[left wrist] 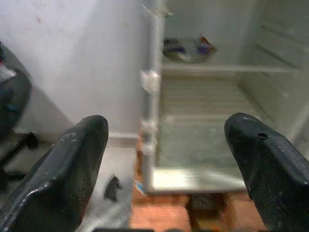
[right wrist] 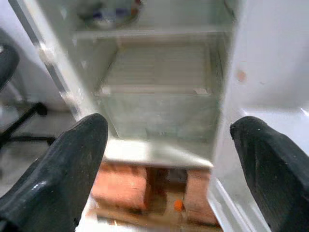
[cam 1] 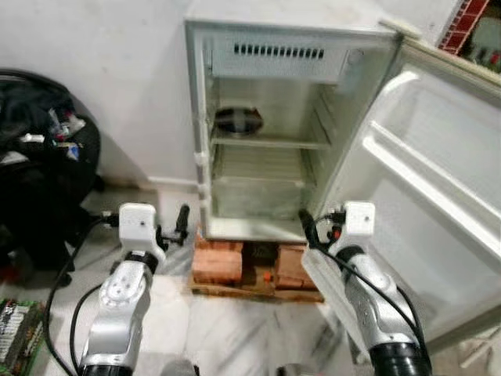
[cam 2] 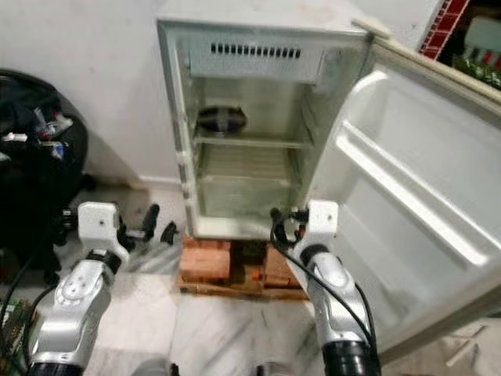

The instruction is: Restocking fridge

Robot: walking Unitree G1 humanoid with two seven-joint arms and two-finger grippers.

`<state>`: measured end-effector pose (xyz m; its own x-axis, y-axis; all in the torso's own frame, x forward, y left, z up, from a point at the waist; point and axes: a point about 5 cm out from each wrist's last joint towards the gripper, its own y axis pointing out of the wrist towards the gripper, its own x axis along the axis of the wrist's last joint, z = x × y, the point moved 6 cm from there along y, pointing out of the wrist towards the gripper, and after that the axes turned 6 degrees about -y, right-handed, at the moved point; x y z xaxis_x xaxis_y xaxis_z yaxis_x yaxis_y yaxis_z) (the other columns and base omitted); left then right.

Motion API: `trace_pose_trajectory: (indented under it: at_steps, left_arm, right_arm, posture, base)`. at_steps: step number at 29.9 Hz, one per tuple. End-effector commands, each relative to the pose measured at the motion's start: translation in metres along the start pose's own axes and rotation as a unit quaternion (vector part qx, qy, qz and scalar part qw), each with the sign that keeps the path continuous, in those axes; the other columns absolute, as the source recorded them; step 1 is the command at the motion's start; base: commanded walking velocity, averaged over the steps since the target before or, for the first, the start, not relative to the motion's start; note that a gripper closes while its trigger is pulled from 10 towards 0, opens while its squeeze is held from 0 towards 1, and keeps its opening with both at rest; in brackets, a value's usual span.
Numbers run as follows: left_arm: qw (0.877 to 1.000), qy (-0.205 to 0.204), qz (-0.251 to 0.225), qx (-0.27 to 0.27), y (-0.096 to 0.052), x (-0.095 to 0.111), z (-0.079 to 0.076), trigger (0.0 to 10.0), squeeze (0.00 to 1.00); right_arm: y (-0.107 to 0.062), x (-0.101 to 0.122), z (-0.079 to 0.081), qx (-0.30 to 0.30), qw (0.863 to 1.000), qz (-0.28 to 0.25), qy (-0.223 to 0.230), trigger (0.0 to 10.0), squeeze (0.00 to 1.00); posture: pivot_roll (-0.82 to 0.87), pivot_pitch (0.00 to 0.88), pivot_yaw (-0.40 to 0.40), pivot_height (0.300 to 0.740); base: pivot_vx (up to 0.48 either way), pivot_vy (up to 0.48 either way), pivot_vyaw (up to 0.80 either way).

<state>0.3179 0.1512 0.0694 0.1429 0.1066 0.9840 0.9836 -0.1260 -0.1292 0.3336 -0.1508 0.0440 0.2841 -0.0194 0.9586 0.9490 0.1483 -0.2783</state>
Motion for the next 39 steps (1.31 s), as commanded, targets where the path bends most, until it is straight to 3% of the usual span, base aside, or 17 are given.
trace_pose_trajectory:
  at_steps: [1,9,11,13,14,29,34,39]
  left_arm:
    - [1.000,0.007,0.010,-0.009,-0.001,-0.005,-0.006,10.0,1.00]
    - [1.000,0.015,0.012,-0.006,0.000,-0.006,-0.005,10.0,1.00]
    - [0.999,0.035,0.012,-0.010,0.000,-0.005,-0.005,10.0,1.00]
    - [0.999,0.049,0.013,-0.016,0.000,-0.005,-0.004,10.0,1.00]
    - [0.998,0.052,0.013,-0.017,0.000,-0.005,-0.004,10.0,0.00]
    - [0.999,0.046,-0.008,0.006,0.000,0.002,0.005,10.0,0.00]
    - [0.999,0.037,-0.013,0.006,-0.002,0.002,0.006,10.0,0.00]
    - [0.999,0.036,-0.019,0.004,0.000,0.004,0.009,10.0,0.00]
  right_arm:
    - [-0.003,-0.005,-0.001,0.007,1.000,0.013,0.003,10.0,0.76]
    - [-0.005,-0.009,0.002,0.016,1.000,0.027,0.000,10.0,0.76]
    - [-0.004,-0.008,0.003,0.020,0.999,0.026,-0.007,10.0,0.00]
    - [-0.004,-0.007,0.003,0.021,0.999,0.024,-0.010,10.0,0.00]
    - [-0.003,-0.007,0.003,0.021,0.999,0.024,-0.011,10.0,0.00]
    - [-0.003,0.020,-0.008,-0.010,0.999,-0.037,-0.007,10.0,0.00]
    - [-0.008,0.038,-0.024,-0.054,0.995,-0.085,0.005,10.0,0.00]
    - [-0.007,0.043,-0.030,-0.078,0.992,-0.095,0.002,10.0,0.00]
  posture:
    - [0.05,0.000,-0.031,0.740]
    - [0.05,0.001,-0.031,0.740]
    - [0.05,0.003,-0.029,0.740]
    - [0.05,0.004,-0.029,0.740]
    - [0.05,0.004,-0.029,0.740]
    - [0.05,0.013,-0.030,0.740]
    - [0.06,0.007,-0.033,0.740]
    - [0.05,0.000,-0.026,0.740]
  base:
    - [-0.435,0.000,0.00]
    - [-0.421,-0.154,0.00]
    - [-0.399,-0.268,0.00]
    - [-0.337,-0.336,0.00]
    - [0.000,-0.255,0.00]
    - [0.055,-0.016,0.00]
    - [0.048,0.000,0.00]
    - [0.287,0.000,0.00]
